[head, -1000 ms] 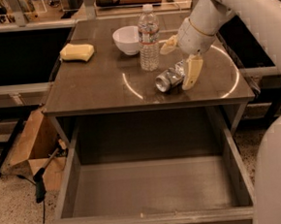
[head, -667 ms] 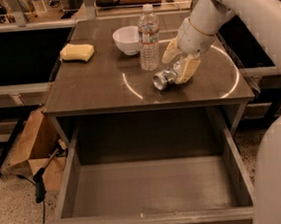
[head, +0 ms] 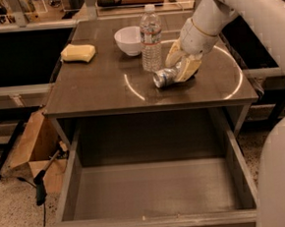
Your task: Place redbull can into top drawer
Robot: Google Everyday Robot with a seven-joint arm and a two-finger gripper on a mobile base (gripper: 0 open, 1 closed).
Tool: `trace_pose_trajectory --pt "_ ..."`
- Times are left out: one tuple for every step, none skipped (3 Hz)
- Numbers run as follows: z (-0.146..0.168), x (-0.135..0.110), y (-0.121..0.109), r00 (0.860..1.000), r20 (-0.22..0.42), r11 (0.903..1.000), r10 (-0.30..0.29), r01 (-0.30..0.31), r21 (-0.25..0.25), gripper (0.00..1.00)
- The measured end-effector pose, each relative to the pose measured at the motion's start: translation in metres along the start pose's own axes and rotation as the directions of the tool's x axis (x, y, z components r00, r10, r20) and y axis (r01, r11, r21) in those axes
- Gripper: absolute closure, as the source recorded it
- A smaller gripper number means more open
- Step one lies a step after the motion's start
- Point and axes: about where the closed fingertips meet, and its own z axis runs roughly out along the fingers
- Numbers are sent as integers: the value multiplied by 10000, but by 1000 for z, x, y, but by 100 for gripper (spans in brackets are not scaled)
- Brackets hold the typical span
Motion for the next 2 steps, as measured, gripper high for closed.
trace_pose_trajectory --pt "0 0 0 10000 0 10000 0 0 0 100" --pt "0 0 0 10000 0 10000 0 0 0 100"
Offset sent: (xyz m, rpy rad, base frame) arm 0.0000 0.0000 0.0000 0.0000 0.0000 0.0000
